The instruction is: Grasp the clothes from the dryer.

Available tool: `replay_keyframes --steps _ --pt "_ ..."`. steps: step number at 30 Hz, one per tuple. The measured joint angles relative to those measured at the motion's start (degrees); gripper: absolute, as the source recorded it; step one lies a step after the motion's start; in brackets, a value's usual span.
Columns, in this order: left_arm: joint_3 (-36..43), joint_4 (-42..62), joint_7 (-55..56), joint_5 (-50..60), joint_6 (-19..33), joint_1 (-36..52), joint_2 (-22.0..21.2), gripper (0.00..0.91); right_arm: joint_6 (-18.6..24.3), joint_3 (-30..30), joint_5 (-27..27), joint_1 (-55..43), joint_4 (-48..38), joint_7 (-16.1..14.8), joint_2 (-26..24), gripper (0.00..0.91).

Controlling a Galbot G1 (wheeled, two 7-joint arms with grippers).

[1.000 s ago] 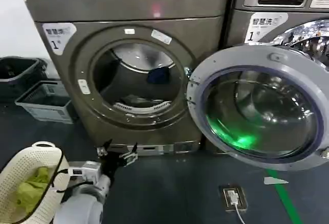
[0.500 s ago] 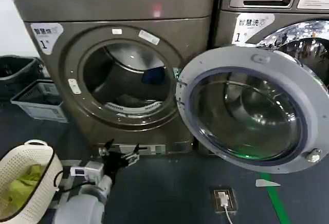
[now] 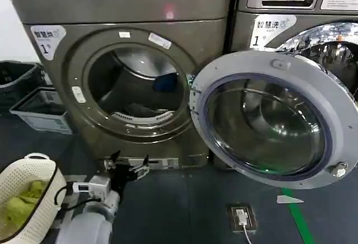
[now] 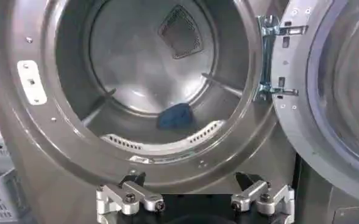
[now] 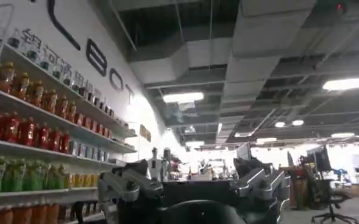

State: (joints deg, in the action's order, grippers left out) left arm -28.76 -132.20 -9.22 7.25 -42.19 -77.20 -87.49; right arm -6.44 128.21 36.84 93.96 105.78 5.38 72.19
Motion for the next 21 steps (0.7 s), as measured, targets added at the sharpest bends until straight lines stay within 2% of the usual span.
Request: replay_keyframes --steps 21 --pt "-0.34 -0.49 -0.07 -0.21 0.0 -0.69 0.28 0.907 0.78 0.47 0.34 0.29 -0.3 0.15 0.35 0.907"
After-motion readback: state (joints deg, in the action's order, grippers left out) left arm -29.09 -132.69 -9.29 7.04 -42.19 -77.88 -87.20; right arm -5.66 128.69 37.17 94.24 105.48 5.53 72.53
